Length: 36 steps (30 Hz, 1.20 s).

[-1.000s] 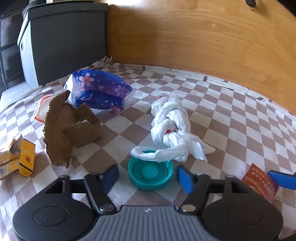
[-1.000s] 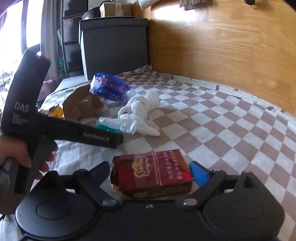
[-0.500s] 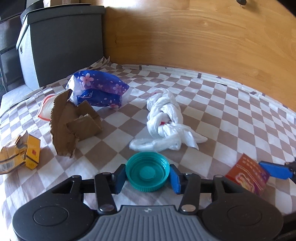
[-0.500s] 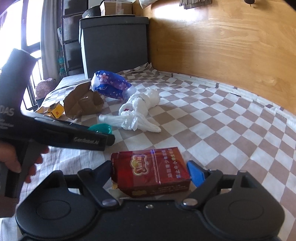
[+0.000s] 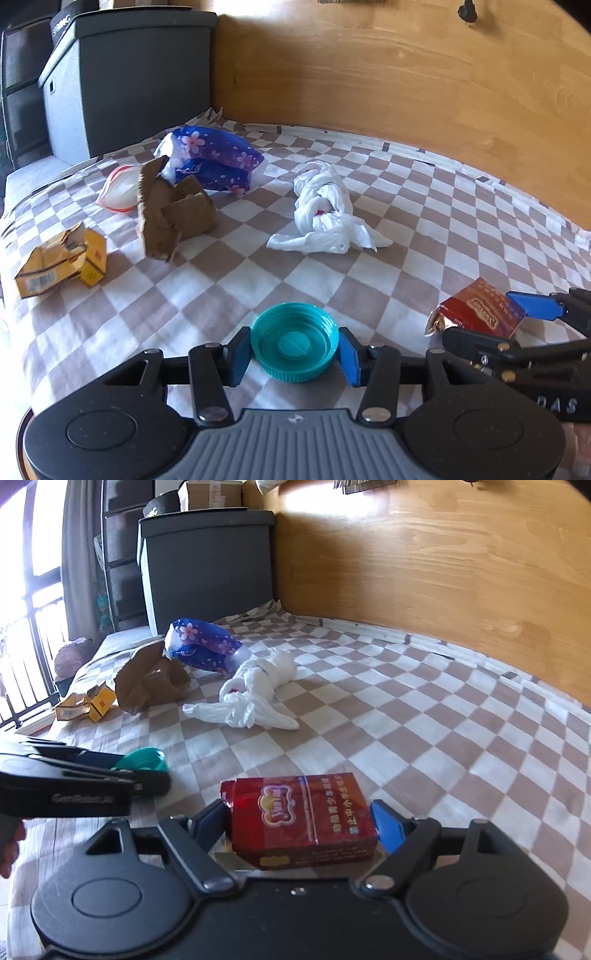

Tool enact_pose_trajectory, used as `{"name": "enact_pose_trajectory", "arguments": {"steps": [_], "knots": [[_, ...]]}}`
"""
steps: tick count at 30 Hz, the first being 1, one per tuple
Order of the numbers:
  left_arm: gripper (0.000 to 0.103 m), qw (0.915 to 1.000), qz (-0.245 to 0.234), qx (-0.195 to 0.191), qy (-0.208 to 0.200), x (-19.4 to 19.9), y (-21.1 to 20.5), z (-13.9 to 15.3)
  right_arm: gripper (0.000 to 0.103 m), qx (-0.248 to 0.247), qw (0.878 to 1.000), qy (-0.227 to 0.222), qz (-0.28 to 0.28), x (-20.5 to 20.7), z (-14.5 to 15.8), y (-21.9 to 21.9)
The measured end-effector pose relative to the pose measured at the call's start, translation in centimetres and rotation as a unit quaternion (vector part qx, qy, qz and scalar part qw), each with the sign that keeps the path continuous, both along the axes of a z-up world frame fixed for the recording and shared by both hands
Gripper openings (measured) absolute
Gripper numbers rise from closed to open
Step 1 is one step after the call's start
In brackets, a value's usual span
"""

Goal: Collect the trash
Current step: 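Lift the cap and red box and carry them toward the wastebasket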

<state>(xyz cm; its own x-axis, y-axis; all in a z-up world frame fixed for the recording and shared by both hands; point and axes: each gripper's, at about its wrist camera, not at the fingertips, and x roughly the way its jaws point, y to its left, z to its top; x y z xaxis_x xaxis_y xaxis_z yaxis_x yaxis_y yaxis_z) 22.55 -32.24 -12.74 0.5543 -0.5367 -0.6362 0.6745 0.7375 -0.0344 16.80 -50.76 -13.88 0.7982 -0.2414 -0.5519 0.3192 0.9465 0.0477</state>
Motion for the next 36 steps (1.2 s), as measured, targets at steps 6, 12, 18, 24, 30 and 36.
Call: {"name": "enact_pose_trajectory", "arguments": {"steps": [6, 12, 18, 24, 30, 36], "knots": [[0.05, 0.9999, 0.01, -0.013, -0.004, -1.0, 2.5, 1.0, 0.083, -0.019, 1.0, 0.012, -0.015, -0.2, 0.8, 0.8], [0.05, 0.9988, 0.031, -0.035, -0.017, -1.8, 5.4, 3.1, 0.083, -0.018, 1.0, -0.008, -0.017, -0.2, 3.0, 2.1], [0.05, 0.9956, 0.065, -0.06, -0.031, -1.8, 9.5, 5.0, 0.083, -0.024, 1.0, -0.017, -0.003, 0.8, 5.0, 5.0], [0.05, 0.99, 0.113, -0.075, -0.041, -1.3, 14.5, 6.3, 0.083, -0.043, 0.998, -0.023, 0.025, 2.7, 6.8, 9.0], [0.05, 0.9819, 0.164, -0.084, -0.044, -0.6, 20.3, 6.9, 0.083, -0.039, 0.997, -0.036, 0.06, 5.2, 8.0, 13.3], [0.05, 0.9712, 0.216, -0.089, -0.047, 0.3, 26.3, 6.8, 0.083, -0.043, 0.993, -0.039, 0.103, 8.1, 8.2, 18.5]]}}
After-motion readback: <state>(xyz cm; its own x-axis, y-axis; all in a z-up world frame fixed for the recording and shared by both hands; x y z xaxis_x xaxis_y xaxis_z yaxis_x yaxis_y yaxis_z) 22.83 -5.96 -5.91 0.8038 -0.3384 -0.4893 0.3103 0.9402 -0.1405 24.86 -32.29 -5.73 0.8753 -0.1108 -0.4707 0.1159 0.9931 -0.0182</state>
